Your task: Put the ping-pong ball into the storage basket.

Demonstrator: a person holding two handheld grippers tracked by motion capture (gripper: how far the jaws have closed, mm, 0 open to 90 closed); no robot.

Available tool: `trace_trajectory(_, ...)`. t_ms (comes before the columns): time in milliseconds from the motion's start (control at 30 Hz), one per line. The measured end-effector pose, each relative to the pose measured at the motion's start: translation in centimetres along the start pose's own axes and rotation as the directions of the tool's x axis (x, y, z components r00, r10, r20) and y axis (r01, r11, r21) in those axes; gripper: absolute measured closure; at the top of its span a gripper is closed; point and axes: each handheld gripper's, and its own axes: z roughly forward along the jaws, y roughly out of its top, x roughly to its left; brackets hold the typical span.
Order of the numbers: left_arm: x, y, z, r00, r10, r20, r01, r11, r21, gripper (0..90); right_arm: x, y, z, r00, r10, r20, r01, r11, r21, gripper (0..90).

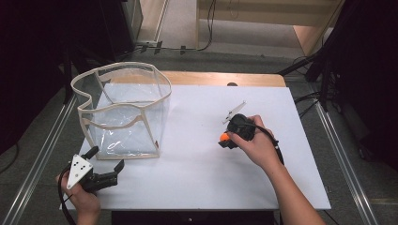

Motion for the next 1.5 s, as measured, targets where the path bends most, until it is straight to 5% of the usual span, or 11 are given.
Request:
trace_trajectory(1100, 0.1, 0.0, 0.0, 1.0, -0.003, 0.005, 0.003, 1.0, 0.002, 0.0, 1.4, 3.5, 0.2, 0.9956, -0.089, -0.029, 0.09, 0.996, 0.02, 47.8)
trace_trajectory(1500, 0.0, 0.0, 0.0, 1.0, -0.002, 0.005, 0.002, 1.0, 0.002, 0.0, 1.7, 4.3, 0.2, 0.9955, -0.085, -0.041, 0.085, 0.996, 0.003, 47.8)
